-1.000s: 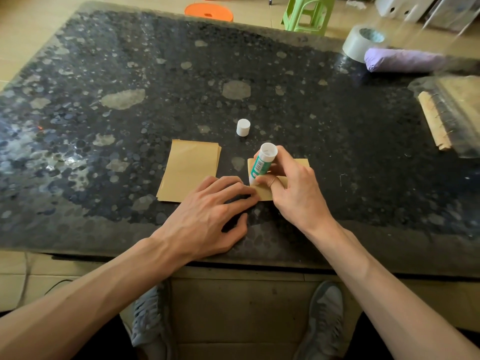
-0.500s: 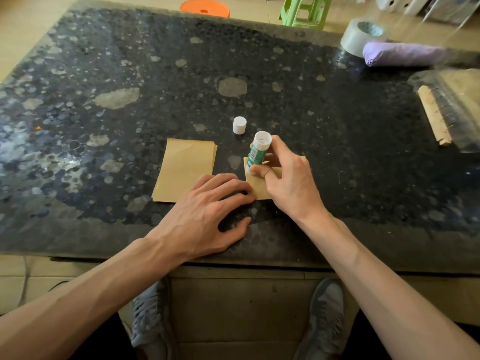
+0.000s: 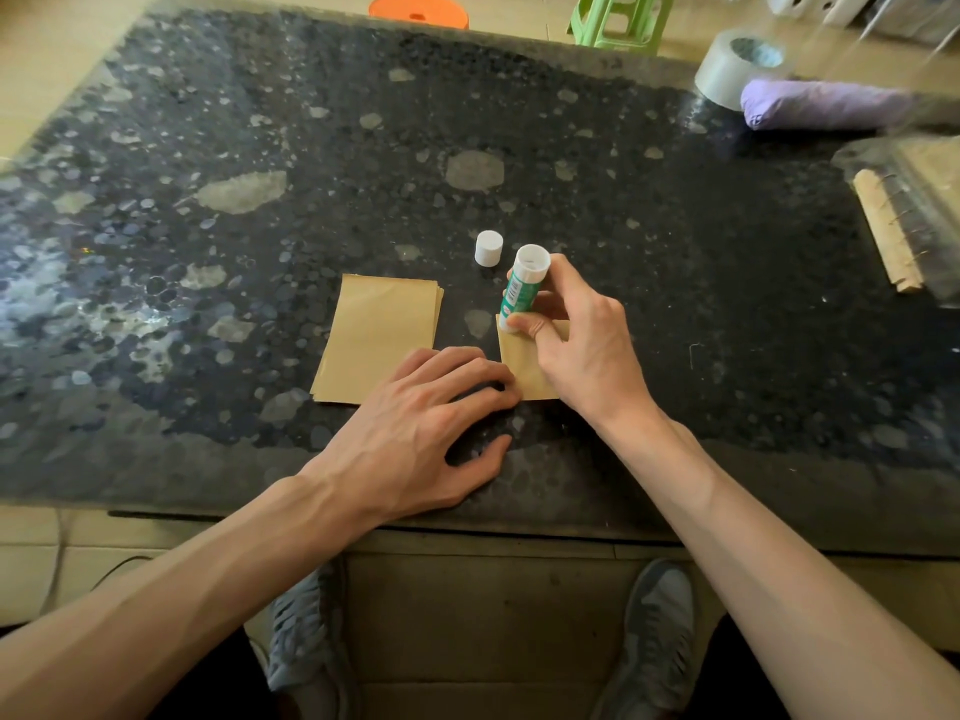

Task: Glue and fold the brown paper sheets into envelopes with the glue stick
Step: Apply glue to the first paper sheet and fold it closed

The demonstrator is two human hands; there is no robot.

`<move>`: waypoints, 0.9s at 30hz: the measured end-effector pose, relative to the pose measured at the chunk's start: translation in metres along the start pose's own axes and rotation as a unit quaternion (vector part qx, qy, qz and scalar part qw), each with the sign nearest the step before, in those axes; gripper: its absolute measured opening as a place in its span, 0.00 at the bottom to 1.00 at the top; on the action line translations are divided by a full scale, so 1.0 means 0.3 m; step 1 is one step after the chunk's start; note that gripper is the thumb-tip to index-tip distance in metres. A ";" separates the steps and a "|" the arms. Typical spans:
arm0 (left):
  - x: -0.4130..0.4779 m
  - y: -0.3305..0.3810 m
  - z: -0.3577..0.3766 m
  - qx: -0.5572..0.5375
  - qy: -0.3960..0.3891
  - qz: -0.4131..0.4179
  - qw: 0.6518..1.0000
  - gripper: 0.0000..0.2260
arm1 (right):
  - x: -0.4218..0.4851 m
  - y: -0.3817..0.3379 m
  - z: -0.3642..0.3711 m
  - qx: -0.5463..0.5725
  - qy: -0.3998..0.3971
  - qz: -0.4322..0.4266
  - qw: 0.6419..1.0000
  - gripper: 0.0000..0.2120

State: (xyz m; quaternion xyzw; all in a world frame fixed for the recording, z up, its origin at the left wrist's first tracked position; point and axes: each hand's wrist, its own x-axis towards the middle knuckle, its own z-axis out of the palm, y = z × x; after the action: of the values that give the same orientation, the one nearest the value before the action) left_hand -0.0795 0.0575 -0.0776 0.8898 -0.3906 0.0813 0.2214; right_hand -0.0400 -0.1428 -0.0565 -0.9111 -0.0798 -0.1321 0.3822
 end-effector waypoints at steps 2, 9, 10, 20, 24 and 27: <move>0.001 0.000 -0.001 -0.001 -0.002 0.000 1.000 0.17 | 0.006 0.001 0.001 -0.002 -0.004 -0.004 1.000 0.15; 0.000 -0.001 -0.001 -0.001 -0.005 -0.001 1.000 0.17 | 0.018 0.001 0.004 0.006 0.009 -0.001 1.000 0.13; 0.000 -0.001 -0.001 -0.001 -0.006 0.000 1.000 0.17 | 0.020 0.003 0.004 0.012 0.010 0.001 1.000 0.13; 0.002 -0.007 -0.001 0.003 -0.012 0.003 1.000 0.17 | -0.003 0.013 -0.046 0.186 0.079 0.061 0.978 0.12; 0.001 -0.008 -0.002 0.005 -0.017 0.002 1.000 0.18 | -0.060 0.020 -0.085 0.147 0.024 0.074 0.986 0.13; 0.001 -0.007 -0.002 0.007 -0.022 0.002 1.000 0.18 | -0.099 0.010 -0.096 0.113 -0.017 0.055 0.992 0.15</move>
State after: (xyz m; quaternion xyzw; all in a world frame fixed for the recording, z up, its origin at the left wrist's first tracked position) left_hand -0.0776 0.0589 -0.0775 0.8922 -0.3965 0.0652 0.2061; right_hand -0.0725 -0.1669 -0.0481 -0.8671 -0.0509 -0.0859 0.4881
